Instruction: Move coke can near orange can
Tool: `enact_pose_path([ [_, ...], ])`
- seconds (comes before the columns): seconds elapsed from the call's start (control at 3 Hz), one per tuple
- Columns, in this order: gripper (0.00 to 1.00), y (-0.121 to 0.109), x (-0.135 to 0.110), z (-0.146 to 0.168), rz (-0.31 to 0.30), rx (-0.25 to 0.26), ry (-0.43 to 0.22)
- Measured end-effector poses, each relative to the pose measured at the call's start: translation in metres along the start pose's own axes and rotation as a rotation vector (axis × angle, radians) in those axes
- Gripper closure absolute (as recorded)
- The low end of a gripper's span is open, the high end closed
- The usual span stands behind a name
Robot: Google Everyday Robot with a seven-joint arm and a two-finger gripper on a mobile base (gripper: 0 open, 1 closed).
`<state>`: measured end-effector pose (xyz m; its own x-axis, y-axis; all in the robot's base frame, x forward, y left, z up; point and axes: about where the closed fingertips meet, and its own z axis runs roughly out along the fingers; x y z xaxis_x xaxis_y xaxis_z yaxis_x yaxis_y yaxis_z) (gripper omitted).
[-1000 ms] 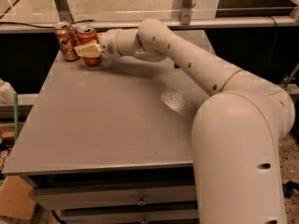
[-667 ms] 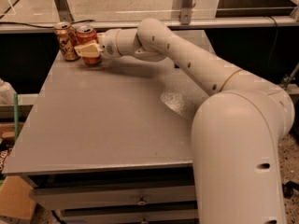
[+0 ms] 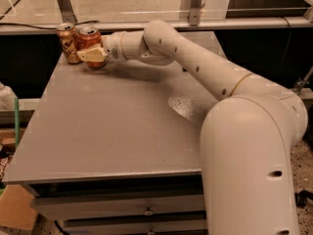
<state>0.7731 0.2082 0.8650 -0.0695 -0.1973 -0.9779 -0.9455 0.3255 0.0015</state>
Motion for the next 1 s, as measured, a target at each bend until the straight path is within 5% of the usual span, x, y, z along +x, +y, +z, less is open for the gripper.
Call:
enact_pose_path([
  [0.33,0.0,0.016,0.006,0.002,-0.002,-0.06,0.001],
  [1.0,0.0,0.032,0.004,-0.032,-0.035,-0.092,-0.02],
])
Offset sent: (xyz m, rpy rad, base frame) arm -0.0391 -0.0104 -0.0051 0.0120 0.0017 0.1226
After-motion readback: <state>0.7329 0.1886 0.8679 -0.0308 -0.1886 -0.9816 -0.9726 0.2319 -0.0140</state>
